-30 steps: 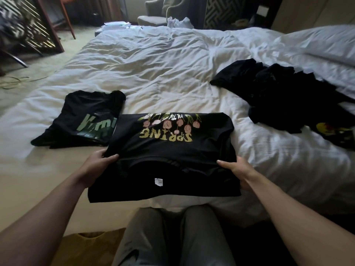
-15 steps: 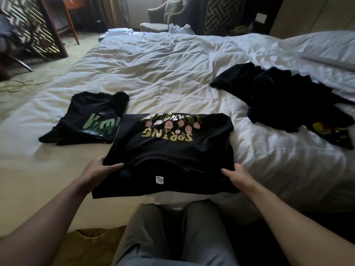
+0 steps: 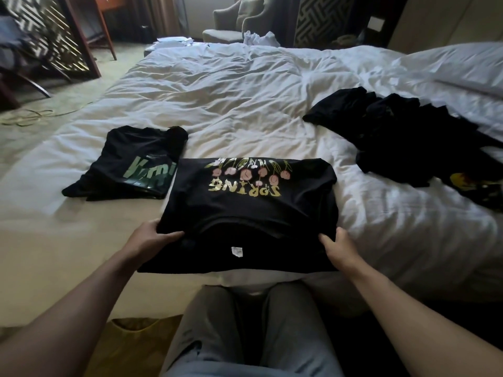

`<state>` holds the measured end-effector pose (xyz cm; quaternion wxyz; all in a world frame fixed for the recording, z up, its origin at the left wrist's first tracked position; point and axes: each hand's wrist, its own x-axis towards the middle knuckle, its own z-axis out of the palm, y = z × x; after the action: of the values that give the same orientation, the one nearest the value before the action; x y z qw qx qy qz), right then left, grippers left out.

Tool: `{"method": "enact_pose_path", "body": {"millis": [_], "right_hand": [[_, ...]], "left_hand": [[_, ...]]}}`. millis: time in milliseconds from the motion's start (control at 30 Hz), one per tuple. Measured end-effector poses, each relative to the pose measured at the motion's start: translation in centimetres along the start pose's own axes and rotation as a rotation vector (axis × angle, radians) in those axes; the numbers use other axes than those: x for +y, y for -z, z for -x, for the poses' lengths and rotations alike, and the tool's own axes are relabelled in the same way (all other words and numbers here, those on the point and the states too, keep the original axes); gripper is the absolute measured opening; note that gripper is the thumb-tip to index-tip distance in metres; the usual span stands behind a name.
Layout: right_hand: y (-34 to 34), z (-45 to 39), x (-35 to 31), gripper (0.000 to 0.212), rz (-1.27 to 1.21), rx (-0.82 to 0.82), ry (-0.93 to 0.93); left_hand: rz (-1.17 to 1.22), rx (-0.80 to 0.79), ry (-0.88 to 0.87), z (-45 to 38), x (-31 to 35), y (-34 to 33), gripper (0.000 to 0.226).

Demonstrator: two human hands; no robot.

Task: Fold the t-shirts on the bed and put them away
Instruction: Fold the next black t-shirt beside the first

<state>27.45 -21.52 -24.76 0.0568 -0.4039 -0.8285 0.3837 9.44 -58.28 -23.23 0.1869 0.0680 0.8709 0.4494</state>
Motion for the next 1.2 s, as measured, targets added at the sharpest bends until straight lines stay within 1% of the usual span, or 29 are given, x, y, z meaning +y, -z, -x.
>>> {"method": "enact_pose_path", "body": {"millis": [67, 100, 133, 167, 200, 233, 267, 300, 333, 367, 400, 467, 500, 600, 667, 733, 800, 900, 1000, 1100, 1200], "right_hand": [[0.2, -0.1, 0.1, 0.025, 0.007, 0.0, 0.003], [0.4, 0.1, 0.1, 0.026, 0.021, -0.014, 0.008], [0.4, 0.3, 0.0, 0.033, 0.049, -0.019, 0.029], [0.3, 0.8, -0.2, 0.046, 0.121, 0.034, 0.089], [0.2, 1.3, -0.3, 0.063, 0.252, 0.142, 0.199], [0.0, 2.0, -0.4, 0.077, 0.413, 0.239, 0.342], [-0.5, 2.5, -0.3, 0.087, 0.549, 0.286, 0.52], [-1.1, 3.0, 0.0, 0.092, 0.652, 0.286, 0.683], [-1.8, 3.6, 0.4, 0.094, 0.734, 0.245, 0.796], [-2.5, 4.0, 0.7, 0.092, 0.787, 0.211, 0.86], [-3.1, 4.3, 1.0, 0.089, 0.819, 0.18, 0.881], [-3.8, 4.8, 1.0, 0.077, 0.831, 0.159, 0.886], [-4.0, 4.8, 1.0, 0.07, 0.821, 0.169, 0.904], [-3.5, 4.5, 0.9, 0.058, 0.748, 0.218, 0.965], [-3.0, 4.3, 0.8, 0.044, 0.692, 0.249, 1.007], [-2.6, 4.3, 0.7, 0.035, 0.643, 0.263, 1.022], [-2.2, 4.3, 0.9, 0.033, 0.58, 0.257, 1.03], [-1.6, 4.3, 1.3, 0.039, 0.522, 0.219, 1.025], [-1.6, 4.1, 1.9, 0.04, 0.586, 0.224, 1.04], [-2.2, 3.9, 2.4, 0.032, 0.738, 0.248, 1.083], [-2.4, 4.1, 2.5, 0.032, 0.803, 0.216, 1.109]], "left_hand": [[0.04, -0.024, -0.01, 0.1, 0.1, 0.2, 0.04], [0.02, -0.006, -0.032, 0.3, 0.1, 0.2, 0.047], [-0.06, 0.066, -0.062, 0.6, 0.3, 0.1, 0.055], [-0.197, 0.193, -0.105, 1.0, 0.2, -0.2, 0.065], [-0.361, 0.34, -0.204, 1.4, -0.2, -0.6, 0.074], [-0.533, 0.439, -0.351, 2.0, -0.7, -1.1, 0.082], [-0.688, 0.462, -0.518, 2.6, -1.3, -1.7, 0.087], [-0.818, 0.409, -0.659, 3.1, -2.2, -2.3, 0.089], [-0.918, 0.322, -0.755, 3.5, -3.1, -2.9, 0.09], [-0.977, 0.247, -0.792, 3.8, -4.0, -3.5, 0.089], [-0.998, 0.216, -0.788, 4.1, -4.6, -4.0, 0.085], [-0.969, 0.248, -0.751, 4.2, -4.6, -4.2, 0.07], [-0.935, 0.267, -0.741, 4.2, -4.2, -4.1, 0.062], [-0.828, 0.294, -0.731, 3.9, -3.1, -3.3, 0.045], [-0.803, 0.322, -0.743, 4.0, -2.8, -2.7, 0.04], [-0.817, 0.345, -0.798, 4.4, -2.5, -2.5, 0.042], [-0.829, 0.37, -0.851, 4.9, -2.3, -2.5, 0.041], [-0.834, 0.389, -0.916, 5.5, -2.8, -2.8, 0.036], [-0.862, 0.346, -0.969, 5.7, -3.9, -3.3, 0.03], [-0.891, 0.295, -0.934, 5.4, -4.5, -3.7, 0.027], [-0.893, 0.226, -0.815, 5.3, -4.6, -3.6, 0.039]]}}
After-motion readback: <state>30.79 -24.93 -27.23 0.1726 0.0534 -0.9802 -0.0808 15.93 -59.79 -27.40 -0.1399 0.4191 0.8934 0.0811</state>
